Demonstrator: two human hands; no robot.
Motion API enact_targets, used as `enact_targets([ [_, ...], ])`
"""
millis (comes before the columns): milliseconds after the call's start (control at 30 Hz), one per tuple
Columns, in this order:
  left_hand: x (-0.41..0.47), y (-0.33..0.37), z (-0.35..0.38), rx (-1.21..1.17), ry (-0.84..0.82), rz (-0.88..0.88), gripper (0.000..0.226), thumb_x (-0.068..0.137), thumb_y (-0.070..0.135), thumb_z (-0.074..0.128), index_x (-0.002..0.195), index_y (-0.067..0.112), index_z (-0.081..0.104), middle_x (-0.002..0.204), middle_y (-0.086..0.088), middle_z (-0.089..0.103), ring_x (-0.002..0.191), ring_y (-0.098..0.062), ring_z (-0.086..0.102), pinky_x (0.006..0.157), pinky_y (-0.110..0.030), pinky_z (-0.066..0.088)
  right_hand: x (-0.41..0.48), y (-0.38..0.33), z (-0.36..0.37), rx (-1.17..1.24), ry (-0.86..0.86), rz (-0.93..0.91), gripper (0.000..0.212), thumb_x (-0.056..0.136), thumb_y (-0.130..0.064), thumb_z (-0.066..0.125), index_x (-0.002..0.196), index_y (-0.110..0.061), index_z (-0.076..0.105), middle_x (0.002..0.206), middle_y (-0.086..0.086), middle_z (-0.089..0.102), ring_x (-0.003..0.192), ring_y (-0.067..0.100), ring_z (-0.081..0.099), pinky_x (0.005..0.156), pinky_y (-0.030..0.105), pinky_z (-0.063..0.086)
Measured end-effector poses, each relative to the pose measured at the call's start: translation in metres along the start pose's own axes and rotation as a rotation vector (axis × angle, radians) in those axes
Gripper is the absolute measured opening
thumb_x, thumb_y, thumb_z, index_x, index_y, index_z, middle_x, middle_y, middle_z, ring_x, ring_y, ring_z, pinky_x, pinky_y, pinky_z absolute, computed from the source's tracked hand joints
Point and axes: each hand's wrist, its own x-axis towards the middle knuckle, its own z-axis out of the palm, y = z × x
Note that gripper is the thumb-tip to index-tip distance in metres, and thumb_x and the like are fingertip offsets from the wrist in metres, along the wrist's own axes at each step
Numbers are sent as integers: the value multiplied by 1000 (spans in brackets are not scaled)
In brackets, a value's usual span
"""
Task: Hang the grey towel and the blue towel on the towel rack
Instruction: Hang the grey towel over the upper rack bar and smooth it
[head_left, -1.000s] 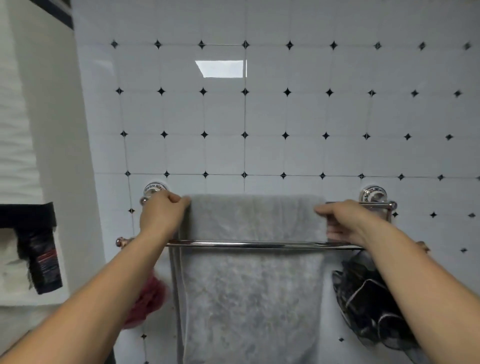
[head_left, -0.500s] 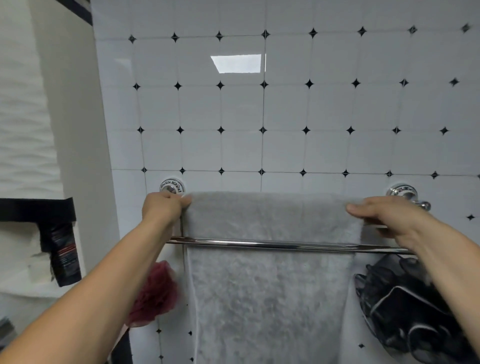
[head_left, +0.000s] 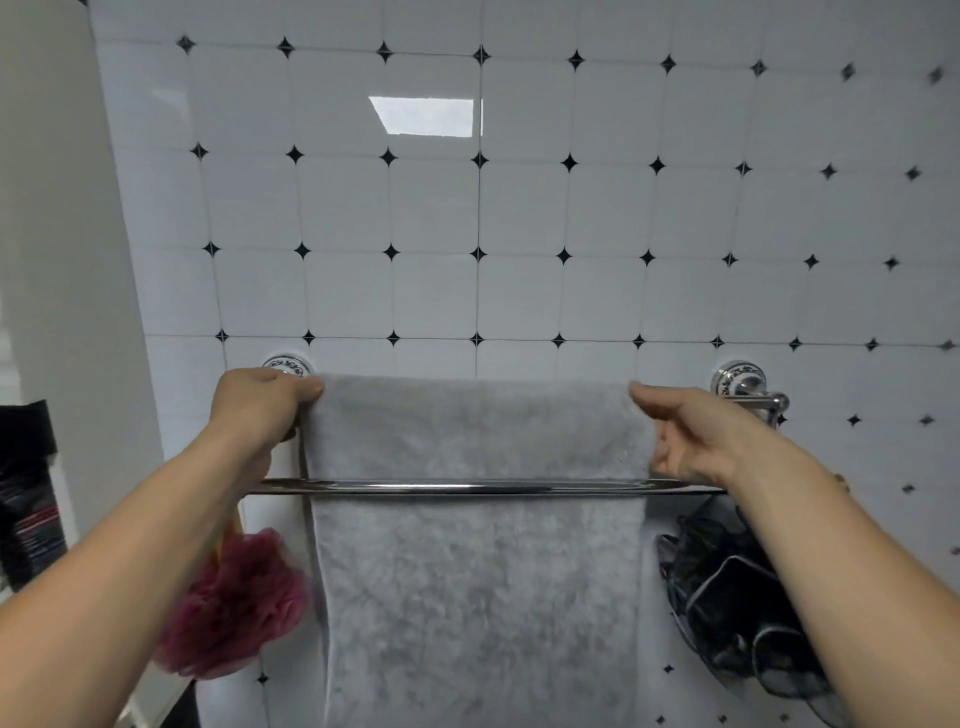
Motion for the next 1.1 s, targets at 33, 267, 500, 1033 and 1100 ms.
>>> enact_targets([
  [33,0,-1,0,-6,0,-3,13,78,7,72,89,4,65,83,-15,54,76,-24,48,57,-30,38,1,0,2,-4,-9,11,11,91,-19,57,83,-15,63,56,1,68,33,11,52,33,13,25],
  [267,5,-4,-1,-33,44,-58,15,76,7,72,70,7,59,80,-11,50,69,-23,38,51,-30,23,-1,-2,4,-46,4,55,15,85,-6,58,86,-21,60,62,-4,65,39,8,50,35,13,18],
  [500,-6,2,-1,-40,-46,13,16,80,8,72,67,11,62,72,-9,60,62,-20,50,56,-27,37,-17,-26,-22,-90,89,-61,20,62,-3,67,66,-14,51,47,-5,43,26,2,20,28,11,14],
  [1033,-2,-8,-3,-77,-38,-90,13,73,7,75,70,14,65,69,-3,64,61,-17,55,62,-28,43,-3,-9,-14,-86,-47,-157,29,67,0,60,96,-1,65,79,10,76,71,20,74,72,41,58],
  [1100,-2,-9,-5,-81,-42,-94,17,72,7,76,67,16,62,59,3,64,54,-13,55,61,-27,44,-4,-10,-15,-122,-20,-163,26,69,-2,61,94,-3,65,77,8,77,71,17,74,71,39,58],
])
